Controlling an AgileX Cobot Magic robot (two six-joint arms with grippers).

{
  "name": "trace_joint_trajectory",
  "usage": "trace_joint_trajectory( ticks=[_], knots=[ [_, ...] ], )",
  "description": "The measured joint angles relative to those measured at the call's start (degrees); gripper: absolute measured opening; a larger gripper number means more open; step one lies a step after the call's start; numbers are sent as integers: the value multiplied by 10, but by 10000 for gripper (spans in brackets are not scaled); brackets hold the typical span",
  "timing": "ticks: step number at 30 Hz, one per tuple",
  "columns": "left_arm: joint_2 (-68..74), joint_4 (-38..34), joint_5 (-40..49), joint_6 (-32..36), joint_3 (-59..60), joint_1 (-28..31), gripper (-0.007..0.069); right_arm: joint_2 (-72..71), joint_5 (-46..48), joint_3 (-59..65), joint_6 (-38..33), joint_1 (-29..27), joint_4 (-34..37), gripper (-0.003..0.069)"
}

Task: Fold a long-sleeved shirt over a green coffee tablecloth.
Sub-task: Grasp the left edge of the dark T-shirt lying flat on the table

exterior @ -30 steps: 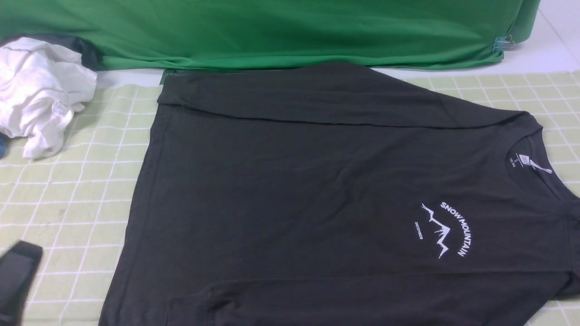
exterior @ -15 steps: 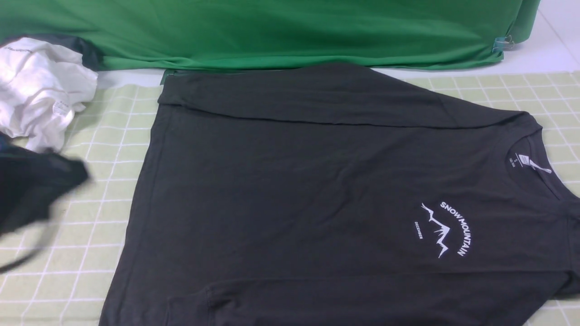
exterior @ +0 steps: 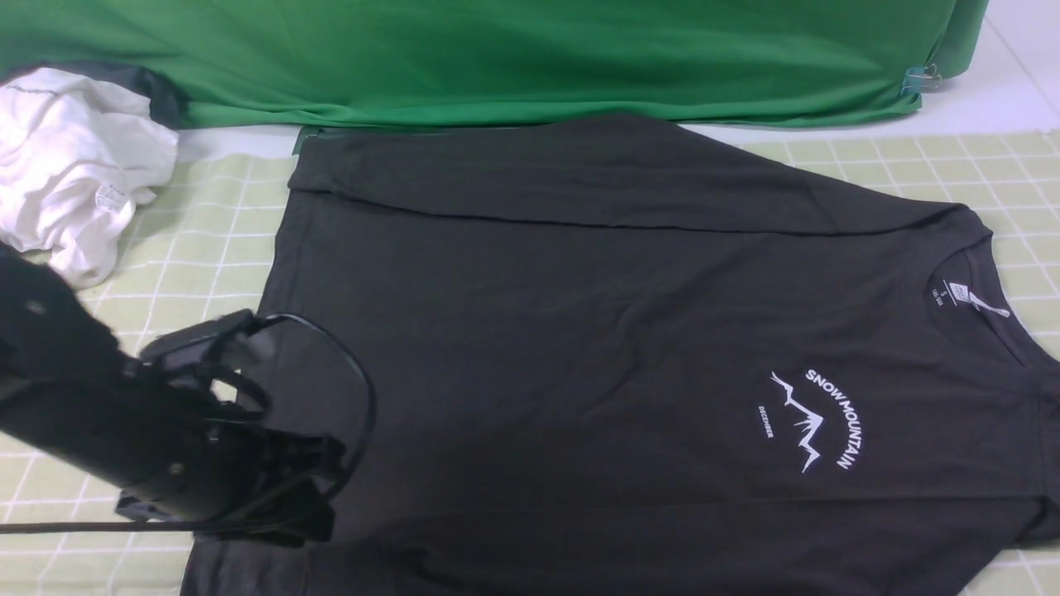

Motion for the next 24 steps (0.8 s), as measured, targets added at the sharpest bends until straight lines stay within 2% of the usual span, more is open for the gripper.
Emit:
trace_joint_trajectory(
  ticks=[5,10,19,23,24],
  knots=[
    [39,81,-79,-83,1,-64,290,2,1,0,0,0,0,24],
    [46,123,-66,-98,2,-71,374,2,1,0,0,0,0,31],
    [49,121,-45,-99,3,-72,388,2,1,0,0,0,0,40],
    [49,102,-54,-99,3,-72,364,2,-6,0,0,0,0,46],
    [49,82,-53,-99,3,-72,332,2,-15,0,0,0,0,49]
  ],
)
